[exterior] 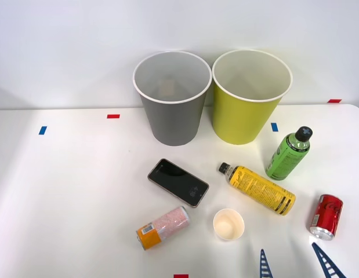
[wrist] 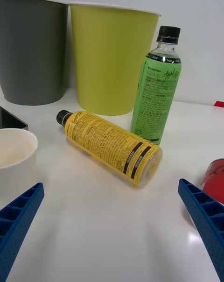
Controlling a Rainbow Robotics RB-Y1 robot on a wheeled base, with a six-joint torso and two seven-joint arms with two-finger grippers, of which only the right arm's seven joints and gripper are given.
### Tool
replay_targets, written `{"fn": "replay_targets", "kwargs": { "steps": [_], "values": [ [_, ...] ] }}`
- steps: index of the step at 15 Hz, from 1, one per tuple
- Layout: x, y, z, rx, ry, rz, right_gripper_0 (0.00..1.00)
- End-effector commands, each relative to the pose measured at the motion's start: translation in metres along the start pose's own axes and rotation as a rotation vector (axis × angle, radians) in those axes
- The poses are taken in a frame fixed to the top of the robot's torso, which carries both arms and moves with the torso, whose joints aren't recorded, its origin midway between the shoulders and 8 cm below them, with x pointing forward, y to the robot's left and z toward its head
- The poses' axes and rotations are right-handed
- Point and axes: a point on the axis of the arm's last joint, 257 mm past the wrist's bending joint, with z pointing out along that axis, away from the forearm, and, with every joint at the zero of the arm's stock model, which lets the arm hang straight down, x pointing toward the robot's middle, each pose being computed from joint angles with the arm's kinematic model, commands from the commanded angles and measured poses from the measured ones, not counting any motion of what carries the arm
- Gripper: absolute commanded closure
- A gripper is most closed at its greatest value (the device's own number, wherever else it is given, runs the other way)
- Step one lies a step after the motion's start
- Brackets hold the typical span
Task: Put cans in the gray bin, plastic bottles in the light green bin
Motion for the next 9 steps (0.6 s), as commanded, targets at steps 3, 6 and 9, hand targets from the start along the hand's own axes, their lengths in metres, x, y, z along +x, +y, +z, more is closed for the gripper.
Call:
{"fn": "replay_targets", "kwargs": {
  "steps": [3,6,9],
  "values": [
    [-0.052,-0.032,0.027,0.005,0.195,0.033,0.00],
    [-0.070,-0.048,0.037,0.009,0.285,0.097,0.00],
    [-0.062,-0.065,0.037,0.026,0.405,0.197,0.00]
  ]
}}
